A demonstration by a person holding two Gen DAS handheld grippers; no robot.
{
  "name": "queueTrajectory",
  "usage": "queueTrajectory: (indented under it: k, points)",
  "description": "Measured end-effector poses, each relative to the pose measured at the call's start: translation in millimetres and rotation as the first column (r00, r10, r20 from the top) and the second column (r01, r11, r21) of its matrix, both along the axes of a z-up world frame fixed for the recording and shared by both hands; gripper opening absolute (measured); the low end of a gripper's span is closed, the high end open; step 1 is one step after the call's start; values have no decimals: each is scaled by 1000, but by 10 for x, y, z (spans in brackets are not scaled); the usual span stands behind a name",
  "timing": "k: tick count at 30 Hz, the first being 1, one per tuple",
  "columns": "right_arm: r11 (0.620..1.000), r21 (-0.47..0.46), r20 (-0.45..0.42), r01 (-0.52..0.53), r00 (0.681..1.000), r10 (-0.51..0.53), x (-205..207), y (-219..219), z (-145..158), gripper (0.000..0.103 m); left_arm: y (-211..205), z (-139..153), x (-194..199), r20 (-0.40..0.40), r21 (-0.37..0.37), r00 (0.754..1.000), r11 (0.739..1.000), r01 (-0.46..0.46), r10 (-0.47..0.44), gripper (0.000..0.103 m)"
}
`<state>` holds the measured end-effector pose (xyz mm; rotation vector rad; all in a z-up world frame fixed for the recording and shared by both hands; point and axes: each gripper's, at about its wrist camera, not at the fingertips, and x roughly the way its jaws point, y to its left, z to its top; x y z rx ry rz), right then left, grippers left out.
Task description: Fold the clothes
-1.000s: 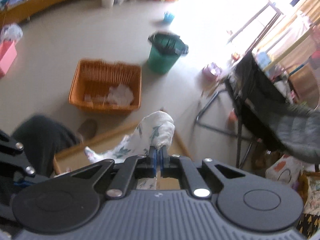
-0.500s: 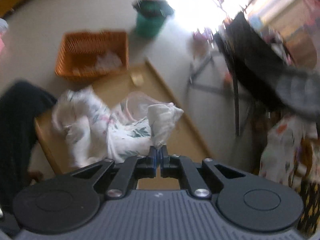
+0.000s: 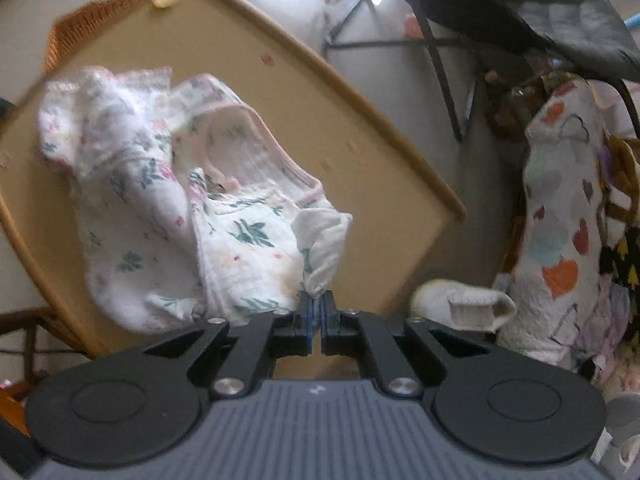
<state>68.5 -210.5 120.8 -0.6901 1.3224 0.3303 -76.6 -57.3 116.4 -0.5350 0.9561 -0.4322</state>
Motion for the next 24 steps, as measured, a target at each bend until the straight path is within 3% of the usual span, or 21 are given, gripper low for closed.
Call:
queueTrajectory:
  k: [2,11,13,14,19,24]
  points:
    - [999,-8,13,32,999,-32,27,-132,-130,4,117,-24,5,-9,49,999,998,-35,35,13]
    - [976,114,21,184,982,-188,-7,-411,-668,10,640,-178,266,-67,240,987,962,-128,148,18]
    - [964,155,34,217,974,-225,-39,-488,-656,13,744,-294,318,-82,272,982,951,-145,173,18]
    - [956,177,41,234,969,-244,-56,-537,-621,20,806,-352,354,-94,280,978,948,-153,186,18]
    - [917,273,70,292,944,-322,-146,-814,-299,32,1101,-571,458,-125,298,963,935,-192,237,19]
    - [882,349,81,317,927,-365,-236,-1037,-15,33,1283,-576,662,-92,293,963,932,-216,252,19]
